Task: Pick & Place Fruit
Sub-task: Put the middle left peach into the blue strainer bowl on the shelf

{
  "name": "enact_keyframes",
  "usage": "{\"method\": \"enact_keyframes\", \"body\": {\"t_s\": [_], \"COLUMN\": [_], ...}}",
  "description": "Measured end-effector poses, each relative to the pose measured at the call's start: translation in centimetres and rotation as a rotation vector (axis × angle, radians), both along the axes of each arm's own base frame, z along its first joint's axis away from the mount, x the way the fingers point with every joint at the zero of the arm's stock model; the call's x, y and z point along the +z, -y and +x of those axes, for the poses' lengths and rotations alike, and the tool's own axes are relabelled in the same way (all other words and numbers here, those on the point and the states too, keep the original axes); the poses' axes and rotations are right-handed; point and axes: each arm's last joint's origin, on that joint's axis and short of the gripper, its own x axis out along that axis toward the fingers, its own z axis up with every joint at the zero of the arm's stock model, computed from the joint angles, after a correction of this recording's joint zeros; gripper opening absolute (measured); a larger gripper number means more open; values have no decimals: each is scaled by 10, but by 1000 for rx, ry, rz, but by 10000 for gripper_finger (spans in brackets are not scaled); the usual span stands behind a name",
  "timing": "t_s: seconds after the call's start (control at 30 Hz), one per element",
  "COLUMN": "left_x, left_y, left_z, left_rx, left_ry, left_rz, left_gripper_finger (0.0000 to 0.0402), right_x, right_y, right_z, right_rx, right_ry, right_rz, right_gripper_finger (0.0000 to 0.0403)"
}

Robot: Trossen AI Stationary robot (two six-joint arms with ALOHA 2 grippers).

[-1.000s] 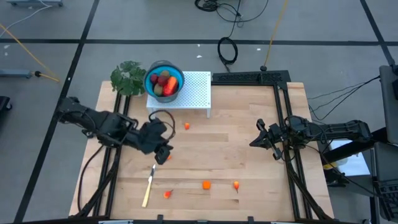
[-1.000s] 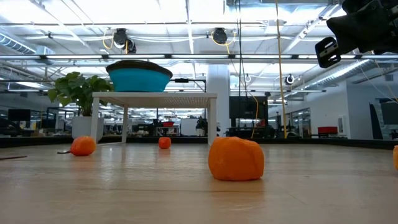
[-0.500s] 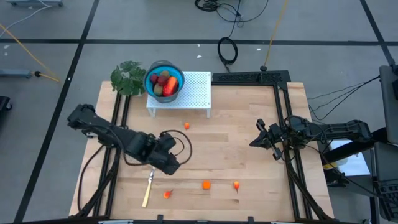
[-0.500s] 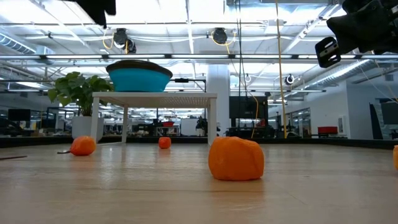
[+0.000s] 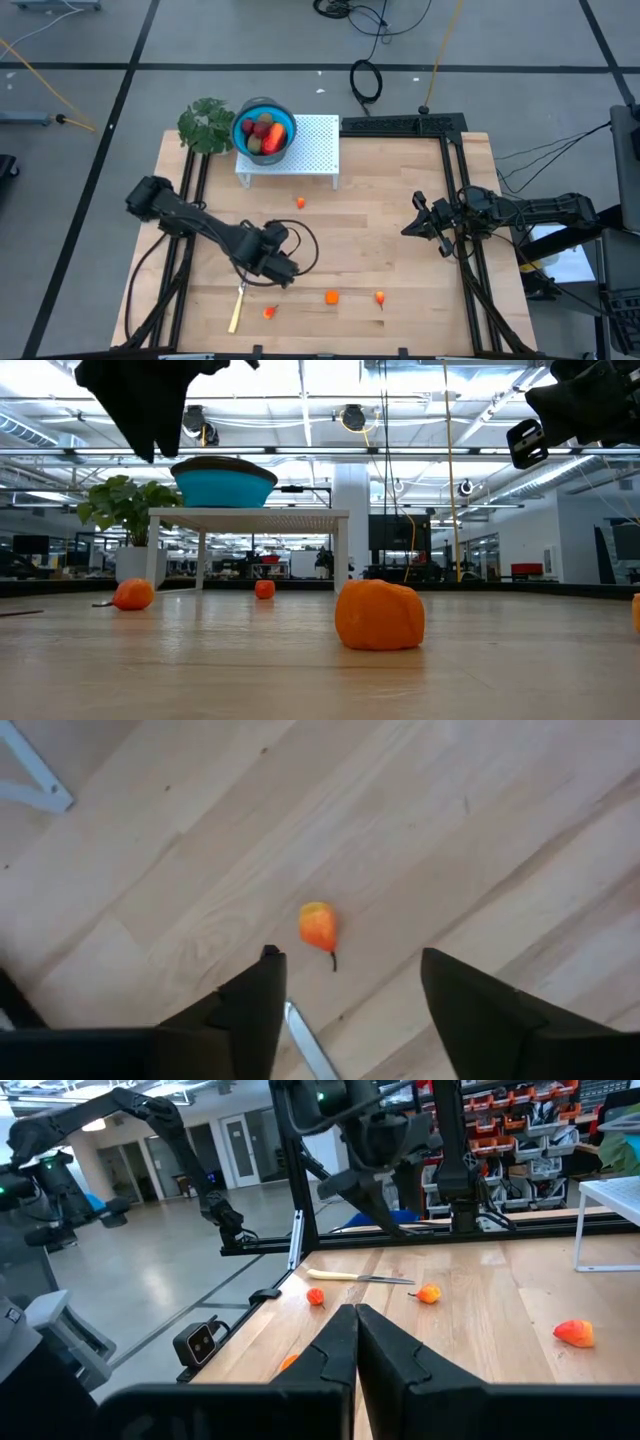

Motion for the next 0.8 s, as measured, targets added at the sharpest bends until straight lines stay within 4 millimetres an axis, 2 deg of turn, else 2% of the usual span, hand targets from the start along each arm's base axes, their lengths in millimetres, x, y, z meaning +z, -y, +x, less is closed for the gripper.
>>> {"method": "enact_keyframes", "body": {"t_s": [0.13, 0.33, 0.5, 0.8], "left_x": [-9, -39, -65, -94], "left_y": [-2, -11, -19, -30], "left_z": [0, -7, -10, -10], "left_rx": [24, 92, 113, 93], "left_ry": [-24, -106, -119, -109], "left_rz": [11, -13, -46, -131], "left_gripper_finger": [273, 310, 316, 314], "right_x": [0, 0, 0, 0], "right_y": [0, 0, 0, 0], "right_z": [0, 0, 0, 0], "right_rx": [0, 0, 0, 0], "right_ry": [0, 0, 0, 0], "right_rz": [0, 0, 0, 0], "right_gripper_finger": [0, 0, 0, 0]}}
